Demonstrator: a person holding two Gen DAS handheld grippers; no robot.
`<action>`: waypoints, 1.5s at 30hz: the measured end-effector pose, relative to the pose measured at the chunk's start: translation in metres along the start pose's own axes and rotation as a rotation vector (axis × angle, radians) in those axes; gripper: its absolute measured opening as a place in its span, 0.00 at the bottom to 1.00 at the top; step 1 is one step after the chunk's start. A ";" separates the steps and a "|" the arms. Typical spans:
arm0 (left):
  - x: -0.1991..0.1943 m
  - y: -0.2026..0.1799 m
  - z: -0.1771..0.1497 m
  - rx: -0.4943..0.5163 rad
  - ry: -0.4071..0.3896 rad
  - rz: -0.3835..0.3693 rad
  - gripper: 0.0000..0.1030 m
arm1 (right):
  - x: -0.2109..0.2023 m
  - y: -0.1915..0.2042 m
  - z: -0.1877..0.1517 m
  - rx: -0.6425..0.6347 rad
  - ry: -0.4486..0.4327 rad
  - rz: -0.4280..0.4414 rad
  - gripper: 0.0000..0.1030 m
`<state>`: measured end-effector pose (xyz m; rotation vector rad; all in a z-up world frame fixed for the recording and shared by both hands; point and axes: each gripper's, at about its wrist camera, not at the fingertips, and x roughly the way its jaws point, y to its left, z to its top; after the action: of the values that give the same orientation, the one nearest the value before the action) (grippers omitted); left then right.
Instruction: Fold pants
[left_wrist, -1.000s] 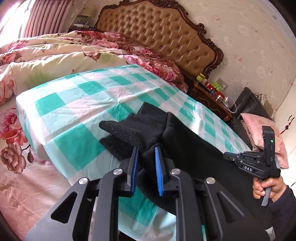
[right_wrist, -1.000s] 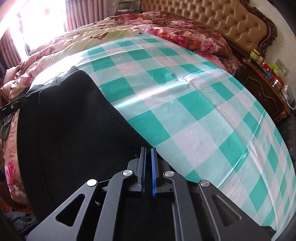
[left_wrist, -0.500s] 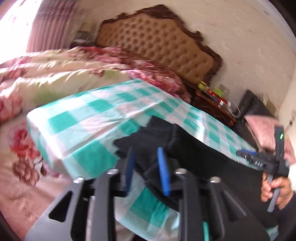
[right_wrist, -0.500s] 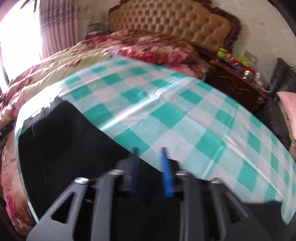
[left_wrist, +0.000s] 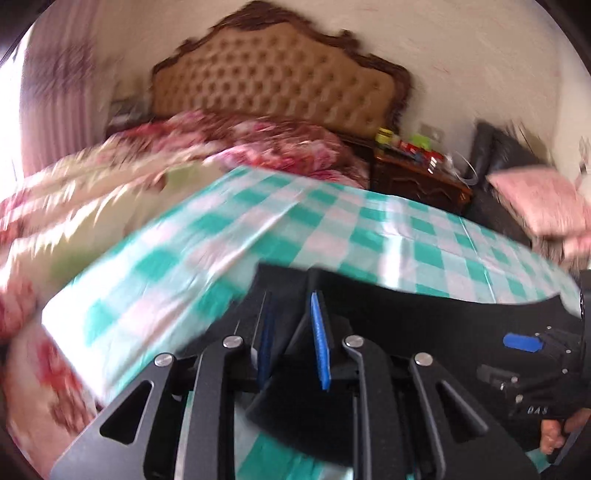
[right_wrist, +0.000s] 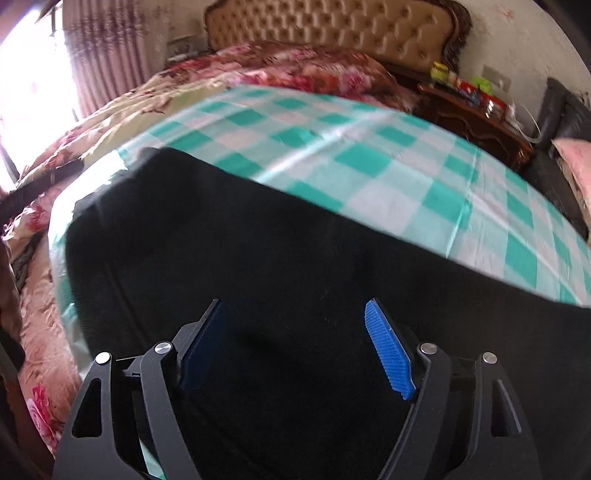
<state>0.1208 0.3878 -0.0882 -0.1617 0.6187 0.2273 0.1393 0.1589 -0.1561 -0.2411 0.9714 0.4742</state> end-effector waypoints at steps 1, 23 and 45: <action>0.007 -0.006 0.004 0.022 -0.007 0.003 0.20 | 0.002 -0.001 -0.002 0.003 0.003 -0.004 0.73; -0.025 0.076 -0.051 -0.440 0.069 -0.137 0.59 | 0.006 0.003 -0.006 -0.016 -0.013 -0.029 0.85; 0.024 0.121 -0.089 -0.987 0.244 -0.377 0.42 | 0.003 0.021 0.004 -0.050 -0.014 -0.027 0.74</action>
<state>0.0589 0.4886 -0.1839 -1.2608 0.6605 0.1298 0.1332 0.1798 -0.1556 -0.2957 0.9426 0.4753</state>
